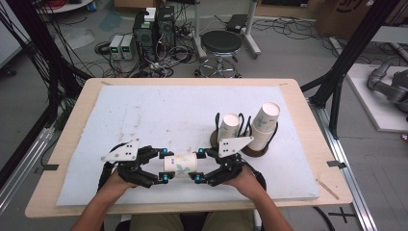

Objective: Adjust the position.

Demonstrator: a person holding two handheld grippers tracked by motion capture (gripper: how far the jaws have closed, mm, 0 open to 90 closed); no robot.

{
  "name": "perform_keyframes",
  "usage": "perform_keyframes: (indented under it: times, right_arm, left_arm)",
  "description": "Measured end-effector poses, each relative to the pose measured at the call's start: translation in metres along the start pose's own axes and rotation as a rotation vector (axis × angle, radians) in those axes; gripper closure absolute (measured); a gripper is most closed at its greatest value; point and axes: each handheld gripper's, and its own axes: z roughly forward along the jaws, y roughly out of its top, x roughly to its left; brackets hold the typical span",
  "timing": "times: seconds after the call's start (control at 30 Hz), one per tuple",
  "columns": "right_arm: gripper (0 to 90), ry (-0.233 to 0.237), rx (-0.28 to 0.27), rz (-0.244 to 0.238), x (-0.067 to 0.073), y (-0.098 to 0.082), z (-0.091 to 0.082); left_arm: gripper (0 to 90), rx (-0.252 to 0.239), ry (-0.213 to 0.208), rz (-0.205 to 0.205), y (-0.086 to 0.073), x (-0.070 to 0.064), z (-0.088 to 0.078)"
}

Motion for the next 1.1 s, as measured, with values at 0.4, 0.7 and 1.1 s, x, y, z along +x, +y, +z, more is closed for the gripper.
perform_keyframes:
  times: [0.4, 0.7, 1.1]
  right_arm:
    - [34.5, 0.018, 0.018, -0.004, 0.001, 0.001, -0.003]
    - [34.4, -0.006, 0.019, -0.006, 0.0, 0.003, -0.009]
    - [34.3, -0.069, 0.143, -0.063, -0.003, 0.02, -0.006]
  left_arm:
    - [33.6, 0.026, -0.004, -0.015, -0.001, -0.002, 0.004]
    - [15.6, 0.056, 0.047, -0.052, 0.003, -0.004, 0.002]
    - [14.6, 0.199, 0.136, -0.024, 0.018, -0.006, -0.008]
